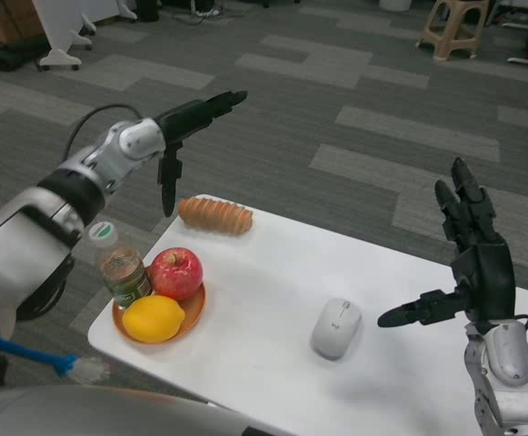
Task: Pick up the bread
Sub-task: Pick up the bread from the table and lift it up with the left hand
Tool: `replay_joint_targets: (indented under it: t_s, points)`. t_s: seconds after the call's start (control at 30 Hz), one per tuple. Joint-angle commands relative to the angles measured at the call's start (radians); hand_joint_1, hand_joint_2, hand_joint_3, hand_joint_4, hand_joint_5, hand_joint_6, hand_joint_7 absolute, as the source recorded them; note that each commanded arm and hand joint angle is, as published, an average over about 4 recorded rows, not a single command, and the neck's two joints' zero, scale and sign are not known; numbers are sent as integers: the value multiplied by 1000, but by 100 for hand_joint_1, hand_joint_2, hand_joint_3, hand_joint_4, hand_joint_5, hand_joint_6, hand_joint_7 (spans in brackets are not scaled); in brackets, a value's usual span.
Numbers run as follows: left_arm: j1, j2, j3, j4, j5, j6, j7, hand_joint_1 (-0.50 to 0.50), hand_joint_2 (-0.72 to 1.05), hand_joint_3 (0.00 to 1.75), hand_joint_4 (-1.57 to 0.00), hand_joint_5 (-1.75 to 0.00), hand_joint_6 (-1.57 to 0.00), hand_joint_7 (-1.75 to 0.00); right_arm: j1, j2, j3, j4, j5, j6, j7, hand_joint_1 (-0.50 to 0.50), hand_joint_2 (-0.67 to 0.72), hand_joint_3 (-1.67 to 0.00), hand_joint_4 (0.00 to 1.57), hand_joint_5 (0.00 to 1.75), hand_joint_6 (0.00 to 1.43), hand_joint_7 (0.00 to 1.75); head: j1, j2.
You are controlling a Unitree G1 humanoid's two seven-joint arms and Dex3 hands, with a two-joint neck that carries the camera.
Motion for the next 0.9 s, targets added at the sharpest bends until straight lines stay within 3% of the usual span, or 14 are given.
replay_joint_targets:
  t_s: [0.03, 0.2, 0.47, 0.63, 0.9]
  points:
    - [-72, -4, -82, 72, 22, 32, 12, -50, -55, 9, 0, 0, 0, 0, -12, -1, 4, 6, 8, -8, -1, -38, 19, 0, 0, 15, 0, 0, 0, -7]
    - [-127, -7, -179, 125, 43, 72, 24, -50, -55, 9, 0, 0, 0, 0, -13, -1, 11, 12, 8, -8, -1, -38, 15, 0, 0, 15, 0, 0, 2, -11]
    - [-207, -19, -364, 212, 33, 131, 30, -50, -59, 9, 0, 0, 0, 0, -14, 4, 22, 24, 8, -8, -2, -38, 22, 0, 0, 12, 0, 0, 1, -16]
    - [-273, -20, -591, 271, -72, 161, 27, -50, -64, 9, 0, 0, 0, 0, -15, 8, 28, 32, 8, -8, -2, -38, 22, 0, 0, 10, 0, 0, 1, -19]
    - [-396, -29, -1136, 381, -476, 168, -17, -50, -64, 9, 0, 0, 0, 0, -23, 17, 33, 46, 8, -8, -1, -38, 22, 0, 0, 10, 0, 0, 3, -24]
